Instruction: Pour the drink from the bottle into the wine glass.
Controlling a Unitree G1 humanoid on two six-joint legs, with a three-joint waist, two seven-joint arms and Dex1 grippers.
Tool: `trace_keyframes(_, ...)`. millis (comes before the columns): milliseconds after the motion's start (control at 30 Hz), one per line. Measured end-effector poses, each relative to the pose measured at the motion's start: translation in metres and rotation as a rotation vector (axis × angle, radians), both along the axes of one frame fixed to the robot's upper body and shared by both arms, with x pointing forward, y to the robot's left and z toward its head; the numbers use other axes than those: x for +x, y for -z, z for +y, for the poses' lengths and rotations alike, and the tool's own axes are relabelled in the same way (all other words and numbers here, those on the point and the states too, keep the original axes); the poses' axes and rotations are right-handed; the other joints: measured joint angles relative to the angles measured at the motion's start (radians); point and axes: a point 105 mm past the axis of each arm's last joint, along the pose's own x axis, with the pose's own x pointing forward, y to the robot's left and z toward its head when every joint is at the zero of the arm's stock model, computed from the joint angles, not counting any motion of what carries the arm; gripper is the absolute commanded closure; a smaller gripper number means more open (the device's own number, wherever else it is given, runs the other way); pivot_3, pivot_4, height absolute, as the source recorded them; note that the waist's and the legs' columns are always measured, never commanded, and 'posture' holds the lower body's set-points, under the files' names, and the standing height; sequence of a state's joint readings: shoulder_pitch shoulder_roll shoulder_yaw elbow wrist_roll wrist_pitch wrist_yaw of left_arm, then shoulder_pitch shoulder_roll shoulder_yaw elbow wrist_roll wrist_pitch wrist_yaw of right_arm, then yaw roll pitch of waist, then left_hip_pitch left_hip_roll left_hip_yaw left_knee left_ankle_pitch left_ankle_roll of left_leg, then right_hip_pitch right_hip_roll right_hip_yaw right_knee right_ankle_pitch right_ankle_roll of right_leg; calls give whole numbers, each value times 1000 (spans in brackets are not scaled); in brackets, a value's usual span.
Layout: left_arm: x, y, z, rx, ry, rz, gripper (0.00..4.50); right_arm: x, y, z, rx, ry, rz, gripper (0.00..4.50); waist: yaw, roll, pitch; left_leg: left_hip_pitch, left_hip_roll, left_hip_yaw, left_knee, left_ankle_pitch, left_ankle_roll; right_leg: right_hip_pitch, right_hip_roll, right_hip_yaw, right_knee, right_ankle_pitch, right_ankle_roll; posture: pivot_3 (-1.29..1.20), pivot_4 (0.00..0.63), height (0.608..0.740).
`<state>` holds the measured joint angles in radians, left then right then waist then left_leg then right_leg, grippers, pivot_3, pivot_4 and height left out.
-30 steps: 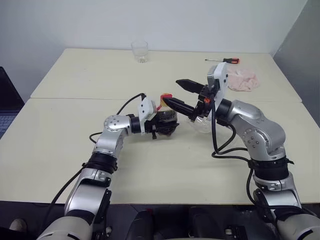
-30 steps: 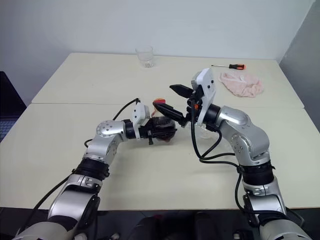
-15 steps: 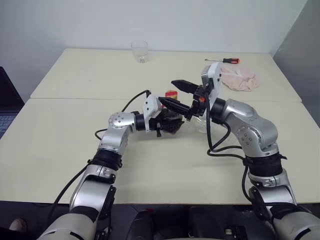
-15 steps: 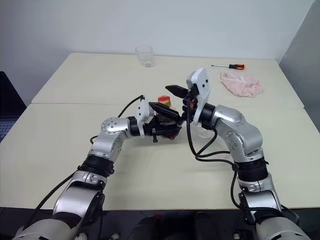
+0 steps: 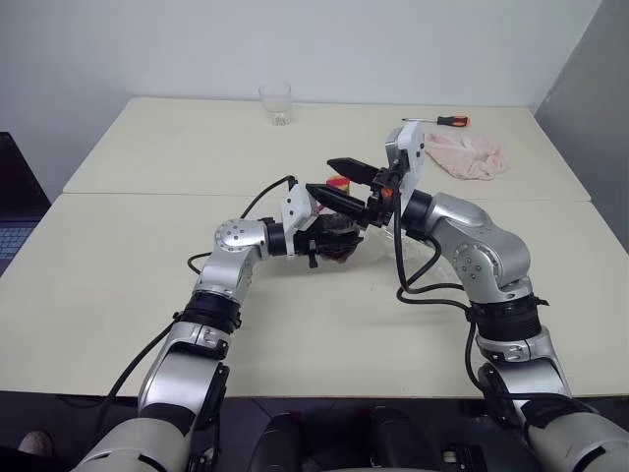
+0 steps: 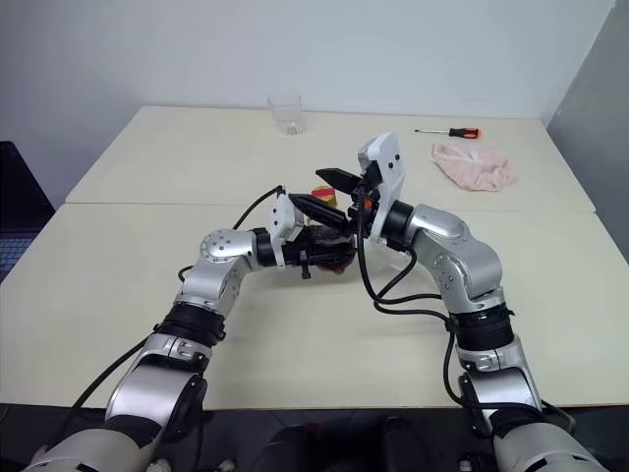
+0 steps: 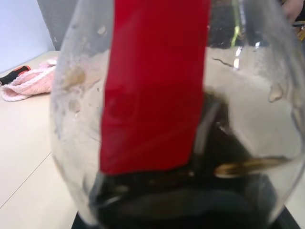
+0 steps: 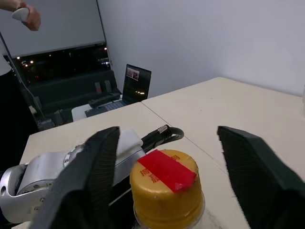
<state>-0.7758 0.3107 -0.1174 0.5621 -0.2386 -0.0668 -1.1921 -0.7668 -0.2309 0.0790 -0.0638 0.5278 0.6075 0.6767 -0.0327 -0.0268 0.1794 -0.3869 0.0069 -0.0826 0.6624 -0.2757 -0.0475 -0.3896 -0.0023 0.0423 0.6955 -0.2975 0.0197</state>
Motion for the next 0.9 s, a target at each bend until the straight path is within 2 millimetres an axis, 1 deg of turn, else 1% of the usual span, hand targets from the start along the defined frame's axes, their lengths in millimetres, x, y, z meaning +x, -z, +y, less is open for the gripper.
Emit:
trace_keyframes(100, 1, -2, 0, 1, -1, -1, 2801, 0, -2, 0, 3, 0, -13, 3078, 0, 0, 0, 0, 0, 0, 0, 0, 0, 0, 0, 0, 0, 0, 0, 0, 150, 740)
trace_keyframes(133, 2, -2, 0, 1, -1, -2, 2801, 0, -2, 0, -2, 4, -18, 3170, 0, 0, 0, 0, 0, 0, 0, 0, 0, 0, 0, 0, 0, 0, 0, 0, 150, 740)
trace_keyframes(400, 3, -2, 0, 1, -3, 3, 2801, 1, -2, 0, -10, 5, -25, 3168, 0, 0, 0, 0, 0, 0, 0, 0, 0, -1, 0, 0, 0, 0, 0, 0, 150, 740)
trace_keyframes(600, 2, -4, -1, -6, 5, -2, 2801, -1, -4, -1, -19, -22, -61, 3168, 0, 0, 0, 0, 0, 0, 0, 0, 0, -1, 0, 0, 0, 0, 0, 0, 150, 740)
trace_keyframes(767, -9, -6, -3, -29, 37, 3, 2801, -11, -5, -2, -45, -112, -117, 3168, -2, 0, 0, 0, 0, -1, 0, 0, 0, -1, 0, 1, 0, 0, 0, 0, 150, 740)
trace_keyframes(900, -25, -4, 0, -40, 56, 25, 2801, -22, -4, 1, -47, -225, -118, 3168, -4, 1, 1, 0, 1, -1, 0, 0, 0, -1, 0, 1, 0, 0, 0, 0, 150, 740)
